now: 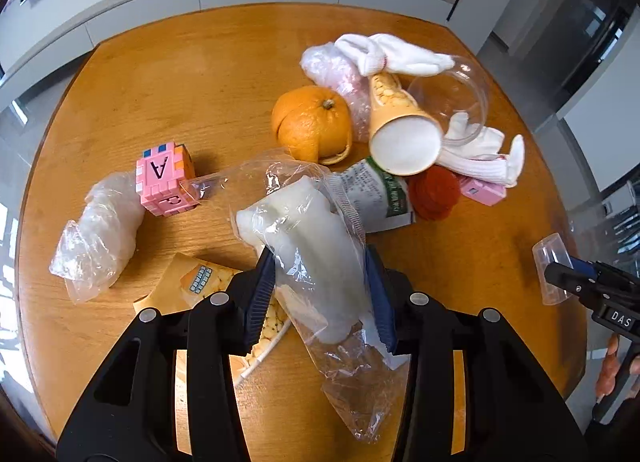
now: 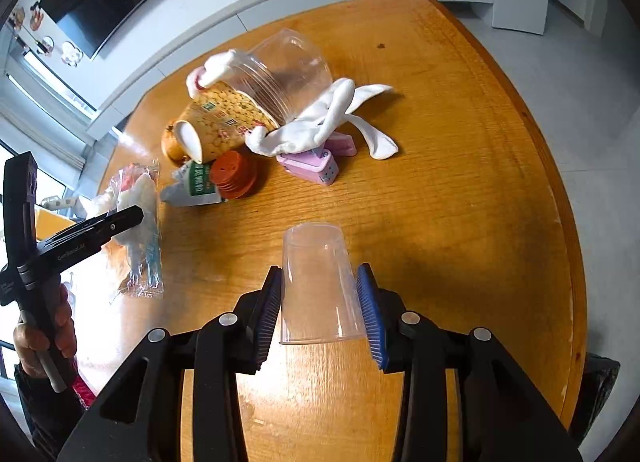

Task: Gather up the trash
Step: 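Grasp the clear plastic cup with the right gripper while the left grasps the clear bag of white food, then carry both items over the black trash bag and open both grippers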

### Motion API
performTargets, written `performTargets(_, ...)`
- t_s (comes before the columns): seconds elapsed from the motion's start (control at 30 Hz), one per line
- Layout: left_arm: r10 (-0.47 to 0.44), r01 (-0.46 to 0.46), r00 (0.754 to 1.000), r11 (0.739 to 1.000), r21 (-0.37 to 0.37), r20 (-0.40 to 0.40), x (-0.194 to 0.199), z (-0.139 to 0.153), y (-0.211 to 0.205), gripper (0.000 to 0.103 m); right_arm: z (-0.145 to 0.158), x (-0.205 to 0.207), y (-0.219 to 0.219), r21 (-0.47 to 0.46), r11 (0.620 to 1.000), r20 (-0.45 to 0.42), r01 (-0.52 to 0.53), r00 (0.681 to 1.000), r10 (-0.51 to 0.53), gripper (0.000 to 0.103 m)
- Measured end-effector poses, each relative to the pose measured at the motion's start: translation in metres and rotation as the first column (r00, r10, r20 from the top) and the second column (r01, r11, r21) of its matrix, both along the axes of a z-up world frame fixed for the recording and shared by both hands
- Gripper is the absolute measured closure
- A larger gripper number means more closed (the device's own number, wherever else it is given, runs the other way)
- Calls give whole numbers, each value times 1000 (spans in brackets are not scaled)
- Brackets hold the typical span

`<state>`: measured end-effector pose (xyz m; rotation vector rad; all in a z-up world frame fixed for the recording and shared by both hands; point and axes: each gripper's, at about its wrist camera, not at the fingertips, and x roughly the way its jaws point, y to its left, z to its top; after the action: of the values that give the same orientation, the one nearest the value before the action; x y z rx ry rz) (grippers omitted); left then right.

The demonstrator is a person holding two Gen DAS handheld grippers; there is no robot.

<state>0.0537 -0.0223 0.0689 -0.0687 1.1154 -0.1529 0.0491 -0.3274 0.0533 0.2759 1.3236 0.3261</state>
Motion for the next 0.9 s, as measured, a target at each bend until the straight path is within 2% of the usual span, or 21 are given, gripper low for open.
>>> performTargets(0.2,-113,112,990,994,13,81,-29,37,-55,60,24,-30,-21,33,998,46,60,997,-62,63)
performTargets(0.3,-199,199,974,980,16,104,-50,44,-97,60,35,-54,-47,45,992,66,114,991,-117,63)
performTargets(0.4,-304,305,946,952,10,114,-66,45,-150,60,43,-90,-85,46,979,76,200,976,-203,63)
performTargets(0.5,-420,423,900,906,3,118,-86,42,-215,60,46,-128,-129,38,954,78,297,951,-299,63)
performTargets(0.63,-581,585,807,811,-11,109,-123,33,-304,59,44,-188,-193,-13,894,64,448,892,-447,63)
performTargets(0.73,-671,674,737,739,-8,88,-144,23,-361,59,38,-232,-237,-64,836,44,545,838,-543,63)
performTargets(0.9,-781,782,622,623,9,51,-181,5,-448,58,22,-296,-294,-106,726,5,679,731,-682,63)
